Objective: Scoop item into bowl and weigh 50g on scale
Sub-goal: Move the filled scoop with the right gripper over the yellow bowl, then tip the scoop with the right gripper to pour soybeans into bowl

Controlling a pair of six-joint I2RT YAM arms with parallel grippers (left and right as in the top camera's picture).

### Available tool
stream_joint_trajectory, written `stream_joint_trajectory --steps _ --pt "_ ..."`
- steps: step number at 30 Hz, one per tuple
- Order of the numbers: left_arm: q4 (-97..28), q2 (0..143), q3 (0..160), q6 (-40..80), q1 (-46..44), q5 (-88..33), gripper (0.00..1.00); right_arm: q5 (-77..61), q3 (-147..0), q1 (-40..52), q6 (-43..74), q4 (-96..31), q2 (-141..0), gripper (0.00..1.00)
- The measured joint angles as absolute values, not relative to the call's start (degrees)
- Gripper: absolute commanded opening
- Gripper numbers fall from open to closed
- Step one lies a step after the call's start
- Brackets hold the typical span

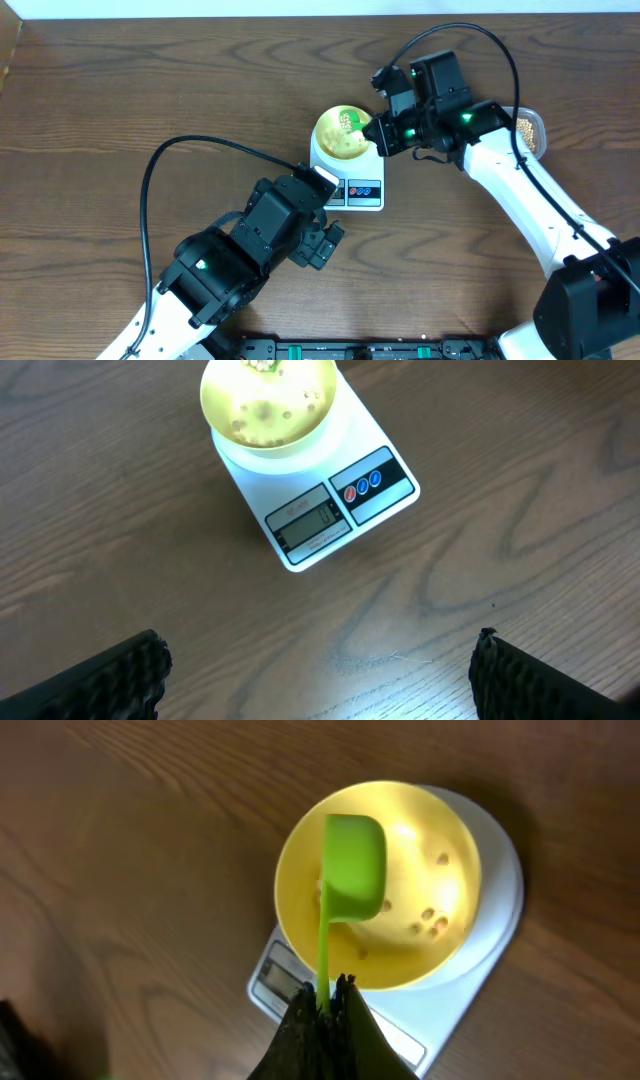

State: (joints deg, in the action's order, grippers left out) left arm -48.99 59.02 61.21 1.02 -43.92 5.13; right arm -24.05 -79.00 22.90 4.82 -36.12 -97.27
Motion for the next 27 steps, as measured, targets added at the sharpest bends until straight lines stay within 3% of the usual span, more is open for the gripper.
stream_joint_trajectory --steps 27 --pt "-44.97 56.38 61.23 -2.63 -43.92 6.37 0.98 -10.41 -82.46 29.12 -5.32 -40.58 -97.27 0.01"
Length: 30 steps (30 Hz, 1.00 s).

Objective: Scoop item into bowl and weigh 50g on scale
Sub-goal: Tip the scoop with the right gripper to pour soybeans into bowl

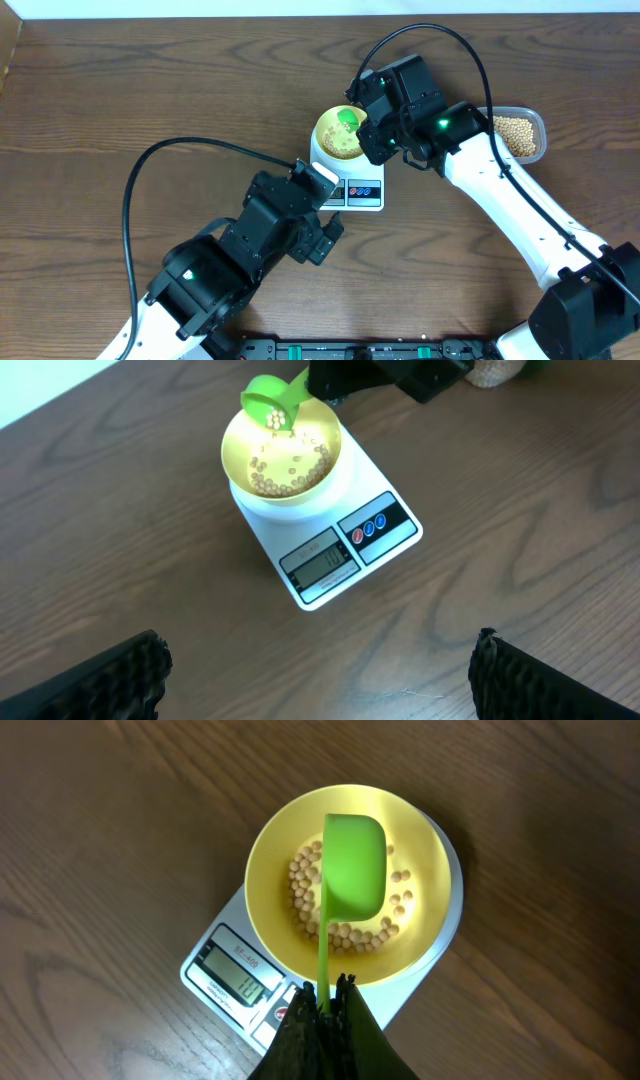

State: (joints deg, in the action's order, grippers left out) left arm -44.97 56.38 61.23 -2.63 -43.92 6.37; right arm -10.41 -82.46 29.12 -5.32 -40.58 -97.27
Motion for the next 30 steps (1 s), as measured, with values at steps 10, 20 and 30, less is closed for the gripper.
stream_joint_trajectory --steps 10,20,30 --pt "-44.95 56.03 61.21 -3.27 -43.92 6.39 0.98 -9.13 -82.48 29.12 -5.67 -42.13 -97.27 0.01" --pt "-44.95 56.03 61.21 -3.27 -43.92 6.39 0.98 -3.53 -84.6 32.56 -8.36 -43.77 -97.27 0.01" --pt "-44.95 56.03 61.23 -3.27 -43.92 6.39 0.98 5.06 -84.68 35.92 -10.96 -44.56 -97.27 0.01"
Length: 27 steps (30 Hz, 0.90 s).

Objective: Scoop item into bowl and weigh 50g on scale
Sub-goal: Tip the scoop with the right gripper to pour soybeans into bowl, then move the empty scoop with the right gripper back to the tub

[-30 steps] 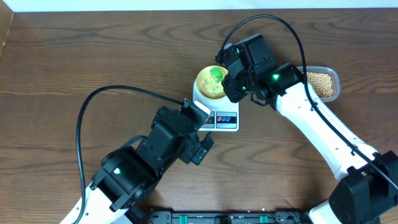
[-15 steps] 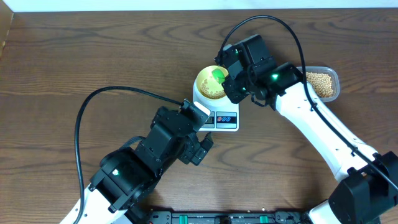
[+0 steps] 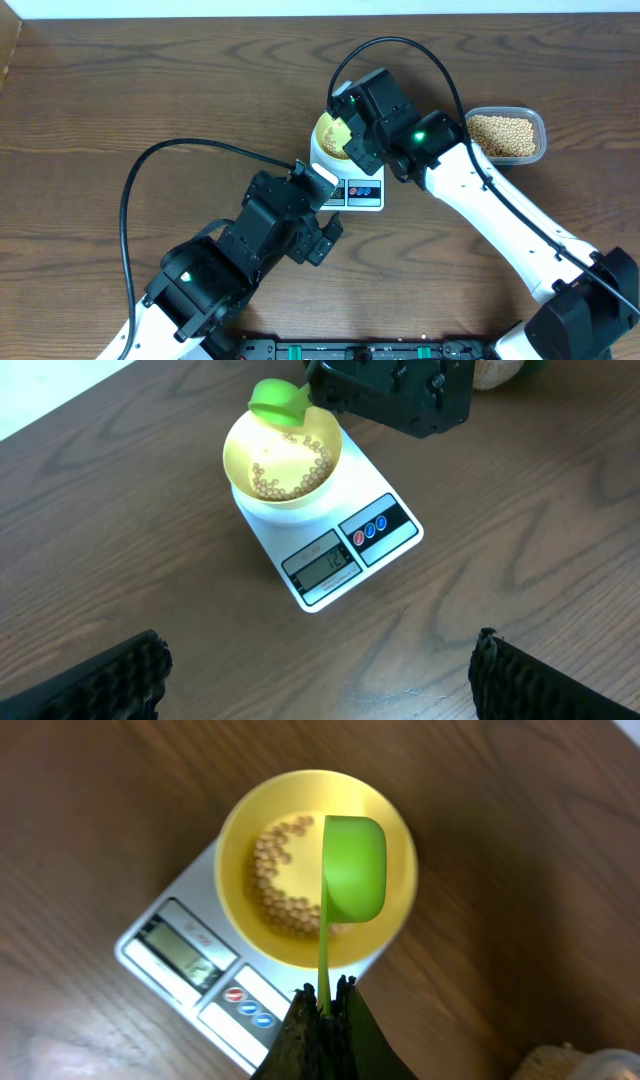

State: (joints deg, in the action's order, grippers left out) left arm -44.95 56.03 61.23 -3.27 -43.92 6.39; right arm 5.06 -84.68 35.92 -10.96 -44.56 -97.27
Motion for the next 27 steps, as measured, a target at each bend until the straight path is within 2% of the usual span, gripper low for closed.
stream_joint_trajectory --steps 7,17,22,27 --pt "-44.95 56.03 61.23 -3.27 -43.92 6.39 0.98 6.44 -85.3 35.92 -11.27 -45.8 -97.27 0.01" --pt "-44.93 56.03 61.23 -3.27 -43.92 6.39 0.98 7.68 -99.81 34.92 -10.04 -58.41 -97.03 0.01" --pt "-44.95 56.03 61.23 -3.27 -43.92 6.39 0.98 15.35 -101.62 29.89 -4.38 -63.72 -95.94 0.01" --pt "-44.93 56.03 61.21 -3.27 -43.92 6.37 0.98 23.05 -101.62 20.45 5.04 -69.58 -95.94 0.01"
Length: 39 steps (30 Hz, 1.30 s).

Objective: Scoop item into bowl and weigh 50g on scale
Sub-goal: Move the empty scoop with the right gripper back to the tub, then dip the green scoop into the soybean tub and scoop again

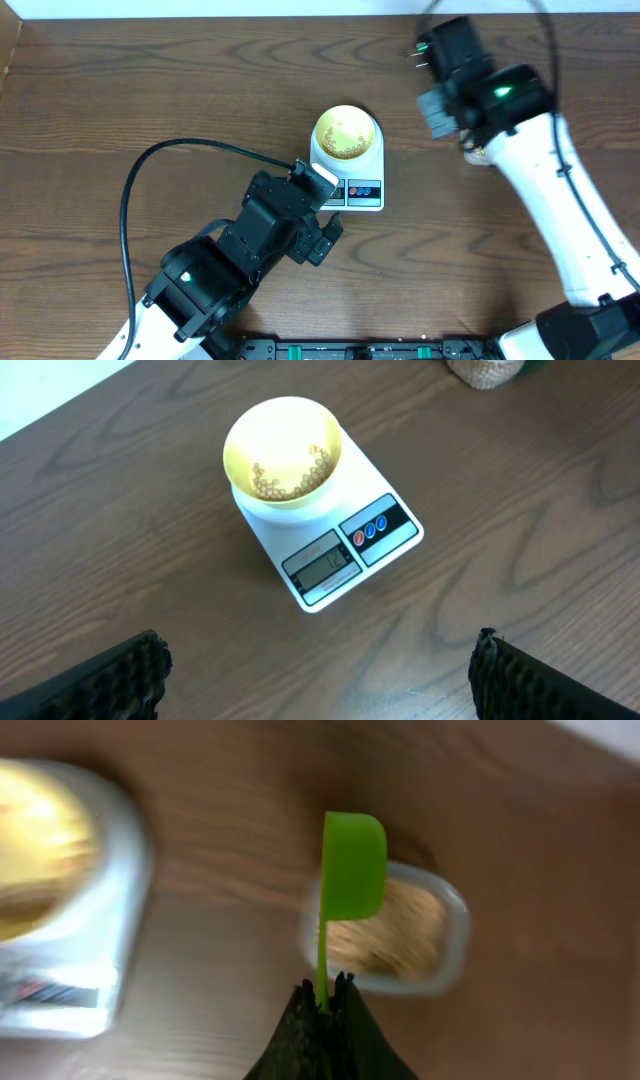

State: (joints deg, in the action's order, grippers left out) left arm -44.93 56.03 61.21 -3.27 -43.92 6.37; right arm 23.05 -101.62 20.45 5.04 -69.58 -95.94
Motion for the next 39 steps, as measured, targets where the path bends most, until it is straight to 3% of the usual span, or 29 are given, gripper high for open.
stream_joint_trajectory --steps 11,26,39 --pt "-44.95 56.03 61.21 -3.27 -43.92 6.39 0.98 20.73 -98.13 4.97 12.56 -71.05 -96.49 0.01" --pt "-44.93 56.03 61.23 -3.29 -43.92 6.39 0.98 15.16 -81.41 4.19 14.11 -58.89 -97.45 0.01" --pt "-44.95 56.03 61.23 -3.29 -43.92 6.39 0.98 12.67 -77.06 1.89 14.28 -52.62 -101.12 0.01"
